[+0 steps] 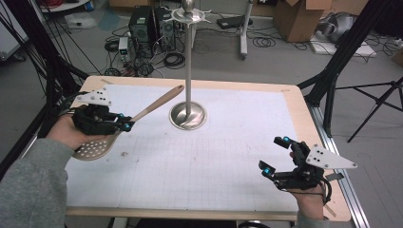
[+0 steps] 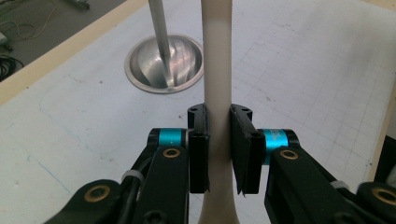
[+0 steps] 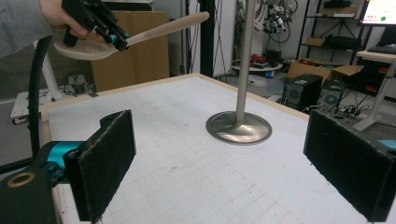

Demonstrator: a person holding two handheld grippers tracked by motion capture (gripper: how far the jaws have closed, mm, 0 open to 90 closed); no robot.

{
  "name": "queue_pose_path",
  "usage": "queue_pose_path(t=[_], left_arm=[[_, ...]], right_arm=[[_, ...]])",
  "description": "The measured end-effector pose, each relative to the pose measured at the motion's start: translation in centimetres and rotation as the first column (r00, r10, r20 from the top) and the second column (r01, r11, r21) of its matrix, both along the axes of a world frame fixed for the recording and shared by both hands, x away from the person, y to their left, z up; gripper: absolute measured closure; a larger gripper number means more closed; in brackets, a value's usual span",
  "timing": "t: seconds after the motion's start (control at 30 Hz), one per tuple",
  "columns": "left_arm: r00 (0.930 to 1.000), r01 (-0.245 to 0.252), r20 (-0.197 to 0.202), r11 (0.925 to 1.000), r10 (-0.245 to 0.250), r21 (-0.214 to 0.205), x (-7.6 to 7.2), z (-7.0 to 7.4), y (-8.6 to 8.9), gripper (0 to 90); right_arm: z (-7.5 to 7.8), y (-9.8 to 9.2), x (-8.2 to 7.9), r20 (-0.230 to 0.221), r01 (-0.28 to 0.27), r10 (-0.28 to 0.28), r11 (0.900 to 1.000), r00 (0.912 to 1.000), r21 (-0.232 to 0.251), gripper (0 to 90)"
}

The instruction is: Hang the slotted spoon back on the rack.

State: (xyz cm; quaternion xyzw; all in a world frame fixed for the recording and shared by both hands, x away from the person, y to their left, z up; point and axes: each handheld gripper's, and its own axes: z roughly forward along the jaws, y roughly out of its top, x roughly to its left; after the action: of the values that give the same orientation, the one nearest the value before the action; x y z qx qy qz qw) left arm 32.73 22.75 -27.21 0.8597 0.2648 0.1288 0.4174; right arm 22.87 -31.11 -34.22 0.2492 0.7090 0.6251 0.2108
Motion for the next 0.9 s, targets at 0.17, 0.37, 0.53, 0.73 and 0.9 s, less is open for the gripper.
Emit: queue_pose_path(t=[0.17,0.37,0.53,0.73,0.9], left_arm=[[0.9999,-0.009,0.014,0.9999,0.009,-0.006,0.7,1.0,0.7,77.9],[0.9997,-0.005,0.026,0.9995,0.006,-0.031,1.6,2.2,1.4,77.9],[0.9992,0.016,0.036,0.9995,-0.015,-0.028,2.2,3.6,1.7,77.9],[0.9974,0.043,0.061,0.9976,-0.04,-0.055,3.2,5.4,2.2,77.9],[0.9965,0.055,0.067,0.996,-0.051,-0.07,3.6,6.0,2.4,77.9]], right_arm=[[0.0,-0.1,0.0,0.005,0.003,-0.003,1.0,1.0,-0.001,8.5],[-0.2,-0.4,0.0,-0.008,0.012,-0.012,0.9999,0.9999,0.001,8.5],[-0.4,-1.0,0.2,-0.013,0.025,-0.025,0.9996,0.9996,0.012,8.4],[-0.6,-1.4,0.4,-0.02,0.037,-0.037,0.9992,0.9991,0.014,8.5],[-0.8,-1.7,0.4,-0.03,0.049,-0.049,0.9987,0.9984,0.014,8.5]])
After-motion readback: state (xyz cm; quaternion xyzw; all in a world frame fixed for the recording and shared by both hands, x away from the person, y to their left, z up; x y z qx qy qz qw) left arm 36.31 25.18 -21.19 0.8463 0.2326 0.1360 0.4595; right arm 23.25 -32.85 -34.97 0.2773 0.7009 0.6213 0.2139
